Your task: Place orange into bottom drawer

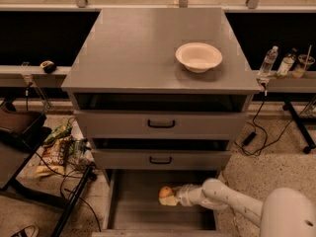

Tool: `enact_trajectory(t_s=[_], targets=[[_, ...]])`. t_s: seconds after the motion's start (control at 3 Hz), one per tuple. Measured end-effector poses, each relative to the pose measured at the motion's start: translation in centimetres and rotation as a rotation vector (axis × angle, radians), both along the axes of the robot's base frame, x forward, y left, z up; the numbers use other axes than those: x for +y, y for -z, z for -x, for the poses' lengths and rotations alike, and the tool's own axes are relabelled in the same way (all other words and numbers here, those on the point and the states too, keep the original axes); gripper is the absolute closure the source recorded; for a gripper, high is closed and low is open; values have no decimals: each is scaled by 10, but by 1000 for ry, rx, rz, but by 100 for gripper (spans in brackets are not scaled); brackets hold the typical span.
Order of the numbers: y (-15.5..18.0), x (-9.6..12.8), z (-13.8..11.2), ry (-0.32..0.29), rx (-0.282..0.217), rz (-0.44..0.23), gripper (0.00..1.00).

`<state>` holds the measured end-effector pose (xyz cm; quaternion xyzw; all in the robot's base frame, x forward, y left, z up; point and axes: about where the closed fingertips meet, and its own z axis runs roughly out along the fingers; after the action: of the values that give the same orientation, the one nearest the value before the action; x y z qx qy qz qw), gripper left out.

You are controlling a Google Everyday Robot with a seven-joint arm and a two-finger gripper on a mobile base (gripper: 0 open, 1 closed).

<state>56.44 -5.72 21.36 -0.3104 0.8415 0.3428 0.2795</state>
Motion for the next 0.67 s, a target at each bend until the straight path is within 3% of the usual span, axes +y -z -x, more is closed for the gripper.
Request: enact_trajectory(t_s=[0.67], targets=[[61, 23, 0, -82, -135, -82, 100]])
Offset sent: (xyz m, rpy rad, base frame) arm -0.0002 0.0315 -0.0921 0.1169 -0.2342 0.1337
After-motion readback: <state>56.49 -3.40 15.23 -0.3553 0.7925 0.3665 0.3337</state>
